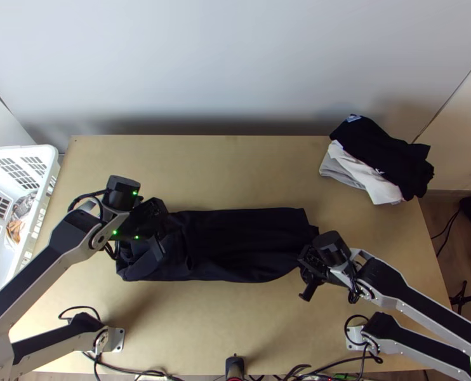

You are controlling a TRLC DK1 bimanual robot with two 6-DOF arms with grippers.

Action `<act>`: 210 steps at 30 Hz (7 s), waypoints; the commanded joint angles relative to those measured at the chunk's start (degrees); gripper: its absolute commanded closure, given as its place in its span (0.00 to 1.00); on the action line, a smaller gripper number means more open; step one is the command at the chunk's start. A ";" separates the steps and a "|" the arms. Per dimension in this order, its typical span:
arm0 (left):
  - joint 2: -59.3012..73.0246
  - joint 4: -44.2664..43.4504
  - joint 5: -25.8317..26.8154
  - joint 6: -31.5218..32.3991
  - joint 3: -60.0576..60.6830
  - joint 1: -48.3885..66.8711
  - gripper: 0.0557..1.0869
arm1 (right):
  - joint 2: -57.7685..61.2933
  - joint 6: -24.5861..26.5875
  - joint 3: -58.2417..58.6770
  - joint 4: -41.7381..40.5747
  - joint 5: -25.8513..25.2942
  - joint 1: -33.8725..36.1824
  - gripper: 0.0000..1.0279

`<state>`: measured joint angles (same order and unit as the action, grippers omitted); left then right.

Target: Fold the t-shirt

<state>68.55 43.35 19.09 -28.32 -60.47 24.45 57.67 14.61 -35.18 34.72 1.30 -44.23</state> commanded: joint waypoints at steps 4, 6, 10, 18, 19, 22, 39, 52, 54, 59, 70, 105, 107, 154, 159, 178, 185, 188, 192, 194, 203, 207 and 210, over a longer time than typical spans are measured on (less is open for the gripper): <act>2.64 -1.87 1.21 -0.51 2.02 -5.73 0.97 | 3.68 -0.37 -0.86 -3.61 -0.16 2.48 0.97; 2.99 -2.40 1.21 -0.51 2.02 -6.69 0.97 | 4.12 -0.37 -1.03 -3.52 -0.16 2.92 0.97; 4.75 -3.63 1.21 1.86 1.14 -8.19 0.97 | 5.08 -1.16 -1.21 -3.52 -0.25 3.36 0.97; 10.55 -3.36 1.12 6.43 -1.50 -10.65 0.97 | 6.75 -4.68 -0.33 -3.52 -0.60 2.92 0.97; 10.90 -3.36 1.12 6.52 -1.58 -11.09 0.97 | 7.02 -4.94 -0.24 -3.52 -0.60 2.92 0.97; 12.39 -3.98 1.12 6.69 -1.76 -12.85 0.97 | 7.81 -5.73 -0.24 -3.52 -1.30 2.92 0.97; 16.70 -6.00 0.16 7.31 -1.06 -15.57 0.97 | 4.56 -6.88 -2.09 -8.88 -5.78 3.09 0.97; 15.56 -6.35 0.16 6.96 -0.62 -14.43 0.97 | 12.99 -4.33 -4.55 -23.91 -7.72 8.10 0.97; 15.47 -6.35 0.07 6.78 -0.53 -14.43 0.97 | 14.66 -4.33 -4.72 -24.79 -7.72 8.46 0.97; 15.12 -6.35 0.07 6.52 -0.53 -14.43 0.97 | 16.69 -4.24 -4.99 -25.49 -7.72 8.46 0.97; 14.24 -6.26 0.07 5.99 0.26 -14.78 0.97 | 10.62 -5.29 -9.47 -12.48 -7.10 9.33 0.04; 13.54 -6.35 -0.11 6.17 0.70 -14.69 0.97 | 23.54 -9.07 -22.39 14.76 9.86 11.44 0.32; 13.45 -6.35 -0.11 6.17 0.88 -14.78 0.97 | 22.66 -8.99 -22.74 14.67 8.98 11.44 0.32; 12.48 -6.09 -0.20 7.05 1.23 -14.08 0.97 | 9.39 -2.39 -10.17 -12.83 -7.54 15.31 0.05; 12.48 -6.26 -0.20 7.05 1.58 -14.25 0.97 | 10.09 -1.43 -9.47 -14.77 -8.16 18.74 0.05; 12.13 -6.44 -0.20 7.49 1.93 -14.16 0.97 | 29.78 -24.72 -38.83 16.96 17.77 24.01 0.24; 12.22 -6.44 -0.20 7.49 2.20 -14.08 0.97 | 28.46 -30.26 -40.06 25.22 28.05 24.89 0.23; 12.22 -6.53 -0.20 7.57 2.20 -13.99 0.97 | 27.50 -32.72 -39.35 26.28 29.20 24.54 0.23; 12.39 -6.70 -0.20 7.66 2.20 -13.90 0.97 | 27.76 -32.80 -35.66 26.01 30.52 24.19 0.23; 12.39 -6.79 -0.20 7.66 2.02 -13.81 0.97 | 28.29 -32.37 -32.76 23.99 31.22 24.10 0.23; 12.39 -6.79 -0.64 7.66 1.67 -13.90 0.97 | 32.77 -29.20 -25.38 11.69 31.31 24.01 0.23; 12.48 -6.79 -0.64 7.66 1.40 -13.81 0.97 | 34.62 -27.18 -25.55 8.00 31.13 23.75 0.23; 12.57 -6.79 -0.90 7.57 1.40 -13.90 0.97 | 35.76 -25.95 -25.73 5.80 31.13 24.19 0.23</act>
<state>80.99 36.56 18.44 -20.58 -58.85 10.59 90.72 -13.82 -62.00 45.98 32.40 -20.29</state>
